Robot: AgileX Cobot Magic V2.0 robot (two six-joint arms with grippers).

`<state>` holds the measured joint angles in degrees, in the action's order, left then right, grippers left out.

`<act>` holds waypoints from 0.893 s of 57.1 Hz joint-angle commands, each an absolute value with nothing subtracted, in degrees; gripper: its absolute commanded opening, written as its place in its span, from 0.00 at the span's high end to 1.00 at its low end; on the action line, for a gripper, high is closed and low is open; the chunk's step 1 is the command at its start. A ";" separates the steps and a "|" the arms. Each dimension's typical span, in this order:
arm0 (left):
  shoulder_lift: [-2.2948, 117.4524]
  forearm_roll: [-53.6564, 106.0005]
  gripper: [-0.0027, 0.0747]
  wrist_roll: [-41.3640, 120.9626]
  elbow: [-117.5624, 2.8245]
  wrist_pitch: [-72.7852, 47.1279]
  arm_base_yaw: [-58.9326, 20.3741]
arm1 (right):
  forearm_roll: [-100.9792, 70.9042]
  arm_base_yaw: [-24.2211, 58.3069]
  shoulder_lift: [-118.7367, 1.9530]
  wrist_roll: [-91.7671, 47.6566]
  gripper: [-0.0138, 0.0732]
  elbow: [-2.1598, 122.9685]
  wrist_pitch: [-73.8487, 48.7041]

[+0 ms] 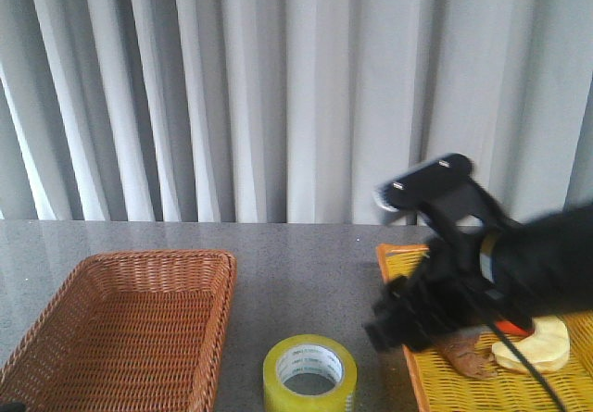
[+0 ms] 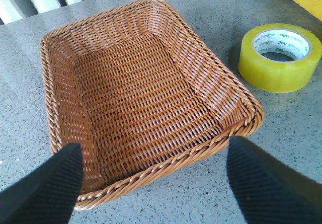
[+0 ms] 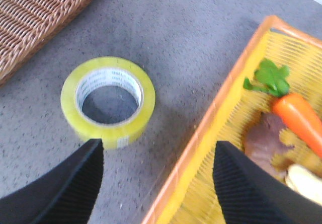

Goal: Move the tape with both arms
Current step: 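Open the right gripper and withdraw it upward from the tape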

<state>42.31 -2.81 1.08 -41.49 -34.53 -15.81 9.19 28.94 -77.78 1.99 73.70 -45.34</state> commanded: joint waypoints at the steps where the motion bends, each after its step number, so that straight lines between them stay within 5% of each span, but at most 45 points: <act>1: 42.38 -2.70 0.25 1.01 -43.42 -30.77 -16.29 | 10.29 26.65 -69.02 4.37 0.33 67.56 -38.26; 20: 42.38 -2.70 0.25 1.01 -43.42 -30.77 -16.29 | 4.59 9.83 -50.82 3.78 0.33 48.47 -36.51; 51: 42.38 -2.70 0.25 1.01 -43.42 -30.63 -16.29 | 4.03 9.60 -39.25 3.65 0.33 41.32 -37.41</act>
<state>42.31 -2.81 1.08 -41.49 -34.53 -15.81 3.65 9.95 -39.25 4.01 39.77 -40.98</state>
